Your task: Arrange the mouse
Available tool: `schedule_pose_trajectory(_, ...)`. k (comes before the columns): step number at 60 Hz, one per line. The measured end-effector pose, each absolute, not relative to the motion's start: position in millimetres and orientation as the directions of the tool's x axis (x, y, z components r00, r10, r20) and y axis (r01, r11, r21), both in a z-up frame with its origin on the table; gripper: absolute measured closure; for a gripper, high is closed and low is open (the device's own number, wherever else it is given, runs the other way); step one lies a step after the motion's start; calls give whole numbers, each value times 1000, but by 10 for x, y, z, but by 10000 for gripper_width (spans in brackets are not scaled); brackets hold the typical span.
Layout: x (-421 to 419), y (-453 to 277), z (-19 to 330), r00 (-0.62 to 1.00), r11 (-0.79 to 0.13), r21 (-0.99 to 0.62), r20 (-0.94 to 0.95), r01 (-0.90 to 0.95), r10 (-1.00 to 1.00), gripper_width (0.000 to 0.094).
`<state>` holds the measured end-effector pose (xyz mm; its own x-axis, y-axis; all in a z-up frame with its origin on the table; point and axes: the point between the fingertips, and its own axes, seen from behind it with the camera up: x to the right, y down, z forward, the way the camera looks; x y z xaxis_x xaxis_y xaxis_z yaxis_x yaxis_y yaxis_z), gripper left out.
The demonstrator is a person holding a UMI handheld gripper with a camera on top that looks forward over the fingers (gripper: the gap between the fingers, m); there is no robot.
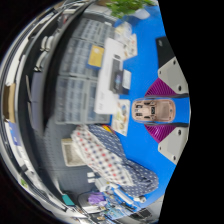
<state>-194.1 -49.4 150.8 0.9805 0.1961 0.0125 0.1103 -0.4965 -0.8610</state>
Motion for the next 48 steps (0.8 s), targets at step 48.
schedule_pose_trajectory(48,745,-564,72,999,-689,-724,-43,-29,4,604)
